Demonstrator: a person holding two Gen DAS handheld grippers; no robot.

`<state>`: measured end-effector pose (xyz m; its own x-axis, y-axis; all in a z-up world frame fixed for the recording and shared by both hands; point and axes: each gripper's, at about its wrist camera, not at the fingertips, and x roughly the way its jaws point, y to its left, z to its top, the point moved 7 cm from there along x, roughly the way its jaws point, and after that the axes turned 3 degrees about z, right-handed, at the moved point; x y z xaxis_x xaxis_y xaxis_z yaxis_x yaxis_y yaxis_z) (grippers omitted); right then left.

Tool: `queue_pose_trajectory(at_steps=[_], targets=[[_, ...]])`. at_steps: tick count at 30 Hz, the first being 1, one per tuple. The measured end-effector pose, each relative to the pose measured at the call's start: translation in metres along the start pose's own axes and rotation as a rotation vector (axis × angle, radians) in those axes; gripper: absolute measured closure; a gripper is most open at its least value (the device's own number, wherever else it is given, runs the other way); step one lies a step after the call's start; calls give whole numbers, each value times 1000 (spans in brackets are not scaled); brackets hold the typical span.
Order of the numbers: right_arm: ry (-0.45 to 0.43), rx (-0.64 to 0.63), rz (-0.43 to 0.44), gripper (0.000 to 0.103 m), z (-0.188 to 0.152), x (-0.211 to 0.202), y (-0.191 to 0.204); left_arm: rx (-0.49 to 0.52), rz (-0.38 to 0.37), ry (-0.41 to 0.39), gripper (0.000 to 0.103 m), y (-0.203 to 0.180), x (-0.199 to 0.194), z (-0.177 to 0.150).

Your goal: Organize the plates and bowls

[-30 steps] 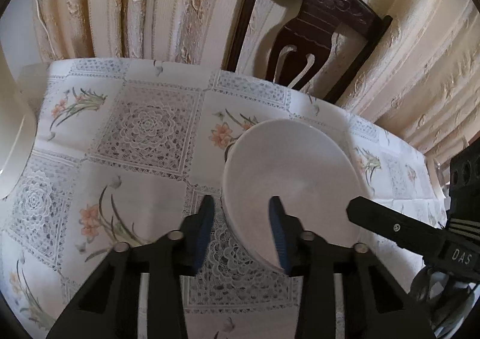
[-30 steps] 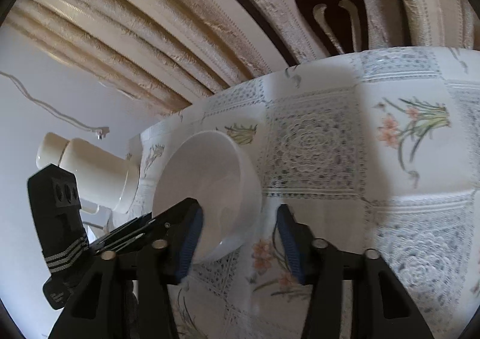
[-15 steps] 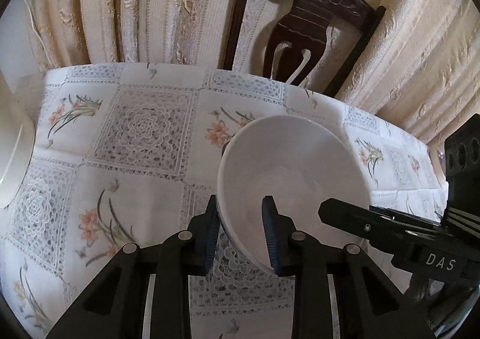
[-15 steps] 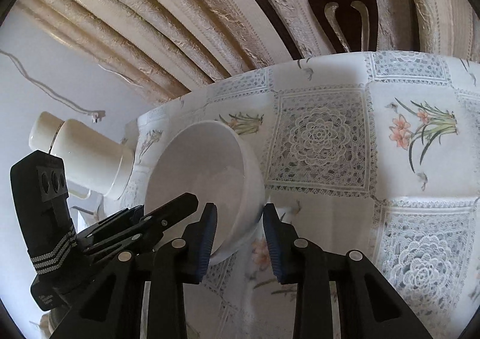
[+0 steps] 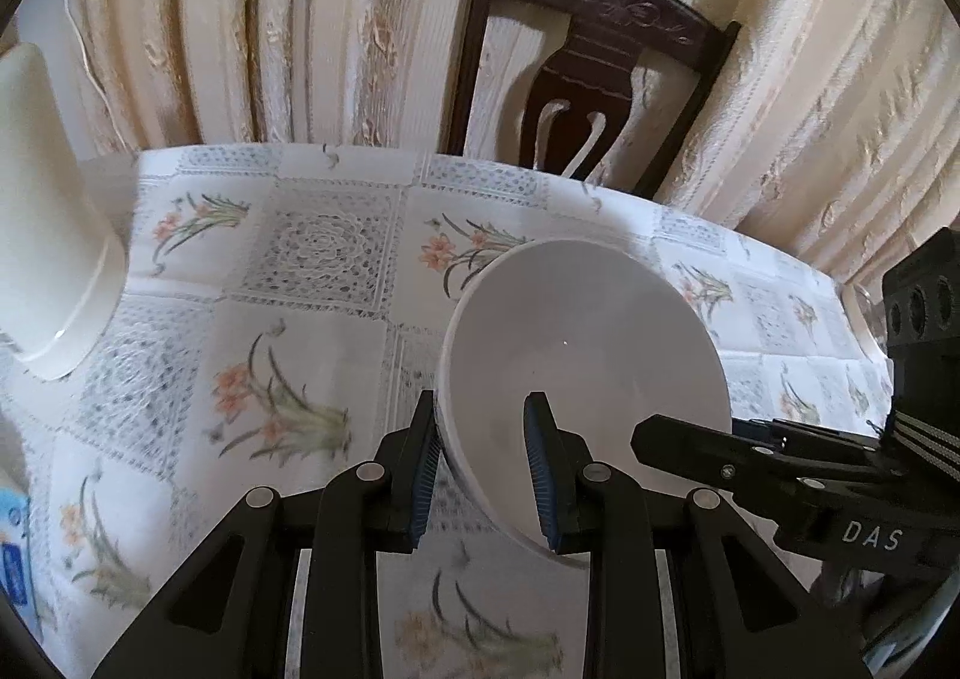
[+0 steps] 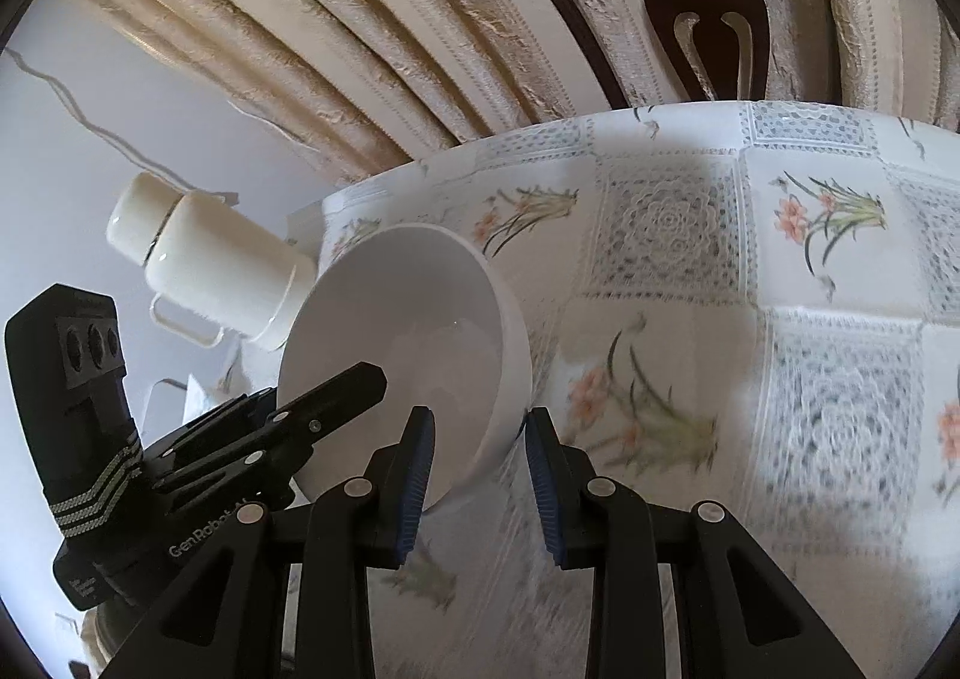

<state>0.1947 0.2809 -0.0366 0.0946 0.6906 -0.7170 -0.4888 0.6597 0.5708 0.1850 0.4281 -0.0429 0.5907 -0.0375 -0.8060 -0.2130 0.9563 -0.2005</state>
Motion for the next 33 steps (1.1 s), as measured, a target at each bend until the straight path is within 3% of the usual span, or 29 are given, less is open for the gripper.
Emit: queue_pose_trajectory(at_steps=[14, 33], targets=[[20, -22, 35, 69, -61, -43, 40, 10, -26, -67, 74, -13, -86, -50], [93, -62, 92, 69, -148, -65, 74, -50, -28, -97, 74, -7, -158, -140]])
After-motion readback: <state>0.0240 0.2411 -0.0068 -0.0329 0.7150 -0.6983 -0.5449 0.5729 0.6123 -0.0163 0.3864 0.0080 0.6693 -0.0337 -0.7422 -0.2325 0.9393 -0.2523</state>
